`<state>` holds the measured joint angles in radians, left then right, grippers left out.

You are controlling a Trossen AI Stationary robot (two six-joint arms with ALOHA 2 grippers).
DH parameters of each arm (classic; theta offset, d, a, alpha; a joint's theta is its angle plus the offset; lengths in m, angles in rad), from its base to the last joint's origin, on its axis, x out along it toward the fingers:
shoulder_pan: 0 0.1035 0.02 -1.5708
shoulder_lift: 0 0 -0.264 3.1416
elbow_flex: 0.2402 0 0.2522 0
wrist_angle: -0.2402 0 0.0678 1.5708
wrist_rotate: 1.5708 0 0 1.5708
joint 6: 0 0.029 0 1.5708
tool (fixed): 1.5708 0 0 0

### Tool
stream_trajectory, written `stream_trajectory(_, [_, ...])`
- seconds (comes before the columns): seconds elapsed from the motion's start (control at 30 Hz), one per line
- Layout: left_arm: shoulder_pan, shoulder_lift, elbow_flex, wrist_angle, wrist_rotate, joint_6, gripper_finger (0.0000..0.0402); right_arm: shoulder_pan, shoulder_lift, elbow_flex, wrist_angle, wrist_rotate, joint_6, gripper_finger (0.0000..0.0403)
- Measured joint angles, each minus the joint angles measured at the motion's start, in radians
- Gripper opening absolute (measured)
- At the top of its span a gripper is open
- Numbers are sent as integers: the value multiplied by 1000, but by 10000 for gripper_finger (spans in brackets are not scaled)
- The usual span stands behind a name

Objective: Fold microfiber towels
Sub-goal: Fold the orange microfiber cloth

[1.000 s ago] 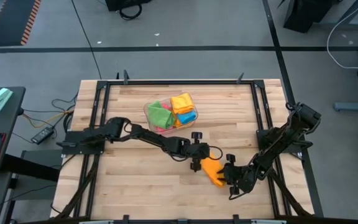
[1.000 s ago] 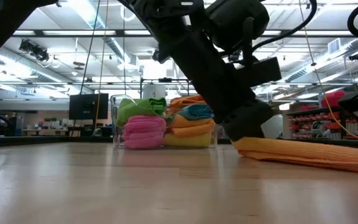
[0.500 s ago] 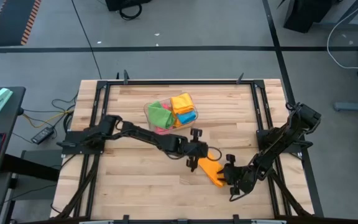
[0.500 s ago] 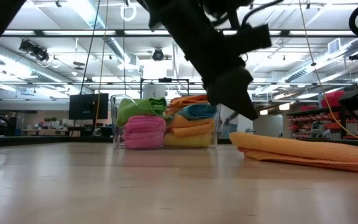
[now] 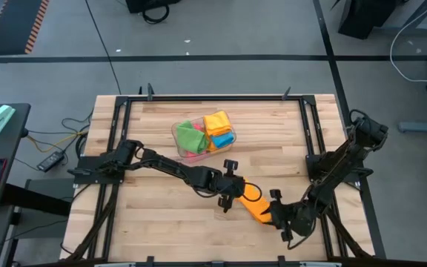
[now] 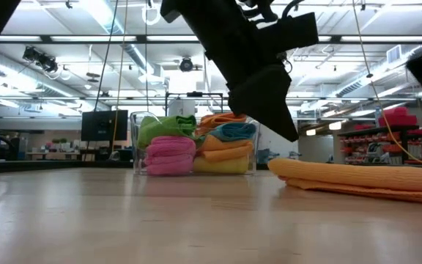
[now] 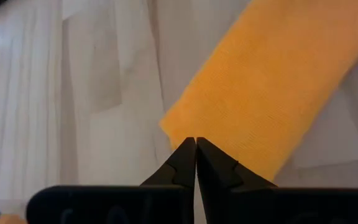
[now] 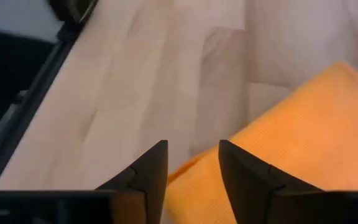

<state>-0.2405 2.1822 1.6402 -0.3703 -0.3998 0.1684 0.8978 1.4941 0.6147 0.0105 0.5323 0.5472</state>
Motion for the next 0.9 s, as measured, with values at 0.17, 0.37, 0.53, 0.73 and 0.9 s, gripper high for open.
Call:
stream_trajectory(0.17, [-4,-5,0,-11,0,-22,11,35,9,0,-10,9,7,203])
stream_trajectory(0.37, [-1,-7,0,-29,1,-53,17,58,117,13,-33,59,-17,235])
stream_trajectory(0.53, [3,-7,0,-37,0,-79,29,84,182,31,-36,137,-38,236])
stream_trajectory(0.73, [3,-7,0,-48,0,-79,20,103,186,33,-42,152,-44,224])
stream_trajectory(0.9, [3,-7,0,-49,0,-79,10,113,186,33,-63,168,-51,213])
